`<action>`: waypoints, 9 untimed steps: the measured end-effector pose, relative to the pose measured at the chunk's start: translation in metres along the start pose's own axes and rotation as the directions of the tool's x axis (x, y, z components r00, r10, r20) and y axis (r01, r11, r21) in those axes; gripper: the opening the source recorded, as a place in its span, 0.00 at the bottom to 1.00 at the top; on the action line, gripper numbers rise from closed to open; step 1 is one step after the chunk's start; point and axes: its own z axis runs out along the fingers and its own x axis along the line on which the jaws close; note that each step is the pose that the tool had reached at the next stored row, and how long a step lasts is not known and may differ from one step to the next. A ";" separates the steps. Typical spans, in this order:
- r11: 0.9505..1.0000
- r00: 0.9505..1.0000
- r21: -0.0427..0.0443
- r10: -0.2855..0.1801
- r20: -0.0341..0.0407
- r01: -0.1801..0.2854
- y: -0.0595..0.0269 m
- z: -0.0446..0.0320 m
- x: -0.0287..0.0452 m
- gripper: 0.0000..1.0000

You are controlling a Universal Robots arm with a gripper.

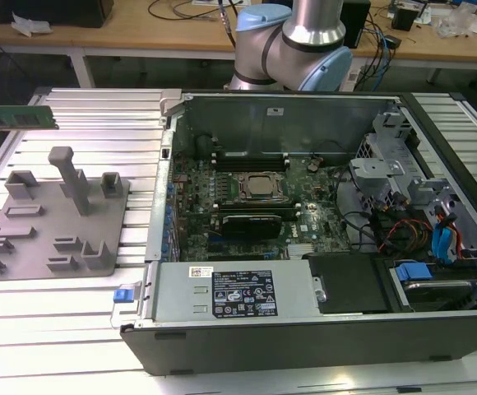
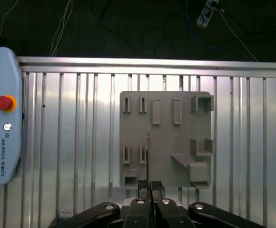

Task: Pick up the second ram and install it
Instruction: 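Pick up the second ram and move it above second insertion slot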

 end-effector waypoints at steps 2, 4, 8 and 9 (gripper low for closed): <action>1.000 1.000 0.000 0.000 0.000 0.000 -0.0046 -0.0003 0.0001 0.09; 1.000 1.000 0.000 0.000 0.000 0.000 -0.0104 -0.0005 0.0003 0.09; 1.000 1.000 0.000 0.000 0.000 0.000 -0.0191 -0.0010 0.0004 0.09; 1.000 1.000 0.000 0.000 0.000 0.000 -0.0235 -0.0012 0.0005 0.09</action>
